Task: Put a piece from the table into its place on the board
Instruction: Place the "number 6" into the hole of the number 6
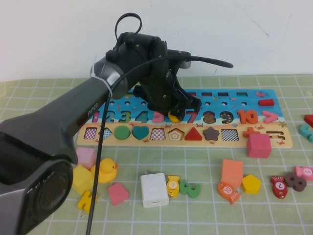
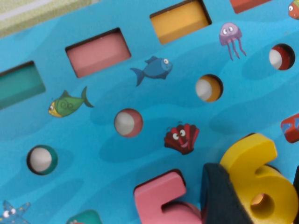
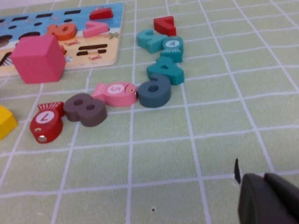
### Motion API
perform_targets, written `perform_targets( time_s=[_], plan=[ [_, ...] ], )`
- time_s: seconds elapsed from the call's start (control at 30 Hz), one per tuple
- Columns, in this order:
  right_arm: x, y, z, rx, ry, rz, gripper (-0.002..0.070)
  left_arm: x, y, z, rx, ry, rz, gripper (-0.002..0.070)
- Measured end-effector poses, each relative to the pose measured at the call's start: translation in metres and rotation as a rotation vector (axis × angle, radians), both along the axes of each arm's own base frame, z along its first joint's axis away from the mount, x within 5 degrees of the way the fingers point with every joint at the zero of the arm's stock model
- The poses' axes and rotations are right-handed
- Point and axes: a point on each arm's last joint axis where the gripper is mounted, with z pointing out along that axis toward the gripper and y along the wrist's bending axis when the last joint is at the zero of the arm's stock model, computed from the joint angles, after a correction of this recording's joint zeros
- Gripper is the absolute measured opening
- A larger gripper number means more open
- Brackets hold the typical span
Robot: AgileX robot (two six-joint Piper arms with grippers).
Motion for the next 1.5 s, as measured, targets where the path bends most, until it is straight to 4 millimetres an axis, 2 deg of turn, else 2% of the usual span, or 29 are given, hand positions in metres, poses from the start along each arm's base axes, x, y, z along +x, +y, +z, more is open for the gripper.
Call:
perform_targets(
  time_s=[0.3,0.83,0.97,1.1,1.3,1.4,1.5],
  plan=[
    [0.0,0.0,0.0,-0.005,0.0,0.002,-0.0003,-0.008,-0.014,-0.002,0.09,-0.047,-0.009,0.027],
    [0.0,0.0,0.0,0.0,0.0,0.0,-0.0003,-0.009,-0.015,-0.002,0.089,-0.043,0.032,0.027],
    [0.0,0.0,0.0,-0.005,0.0,0.002,-0.0003,-0.009,-0.015,-0.002,0.094,-0.041,0.032,0.0315],
    [0.0,0.0,0.0,0.0,0.0,0.0,-0.0003,-0.008,-0.015,0.002,0.096,-0.043,0.032,0.0358],
    [0.0,0.0,0.0,0.0,0.0,0.0,-0.0003,-0.005,-0.017,0.021,0.083,-0.083,0.005,0.0368],
    [0.0,0.0,0.0,-0.005,0.0,0.002,-0.0003,-0.006,-0.021,0.03,0.049,-0.1,-0.031,0.035],
    [0.0,0.0,0.0,0.0,0.0,0.0,-0.0003,-0.006,-0.021,0.031,0.053,-0.107,-0.06,0.0258]
  ],
)
